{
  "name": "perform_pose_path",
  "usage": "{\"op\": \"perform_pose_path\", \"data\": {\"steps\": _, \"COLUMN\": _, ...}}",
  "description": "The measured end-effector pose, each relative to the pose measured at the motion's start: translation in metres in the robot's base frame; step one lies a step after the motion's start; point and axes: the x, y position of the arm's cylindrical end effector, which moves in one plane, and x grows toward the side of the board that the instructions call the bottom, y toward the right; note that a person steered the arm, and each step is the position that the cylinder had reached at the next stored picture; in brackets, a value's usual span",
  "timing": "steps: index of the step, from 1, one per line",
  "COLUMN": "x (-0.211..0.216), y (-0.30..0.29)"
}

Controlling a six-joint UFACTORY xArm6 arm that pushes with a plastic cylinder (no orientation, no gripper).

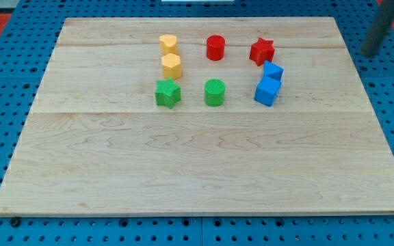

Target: Push the green star slightly up

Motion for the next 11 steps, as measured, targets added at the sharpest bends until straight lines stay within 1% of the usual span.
{"op": "perform_pose_path", "data": {"steps": 1, "x": 0.073, "y": -0.058}}
{"op": "perform_pose_path", "data": {"steps": 2, "x": 0.133, "y": -0.163}}
{"op": "perform_pose_path", "data": {"steps": 3, "x": 0.133, "y": -0.299}}
{"op": "perform_pose_path", "data": {"steps": 4, "x": 0.133, "y": -0.380}}
{"op": "perform_pose_path", "data": {"steps": 5, "x": 0.126, "y": -0.401}}
{"op": "perform_pose_path", "data": {"steps": 7, "x": 0.081, "y": -0.379}}
{"op": "perform_pose_path", "data": {"steps": 8, "x": 0.067, "y": -0.383}}
{"op": "perform_pose_path", "data": {"steps": 9, "x": 0.059, "y": -0.410}}
{"op": "perform_pose_path", "data": {"steps": 11, "x": 0.017, "y": -0.492}}
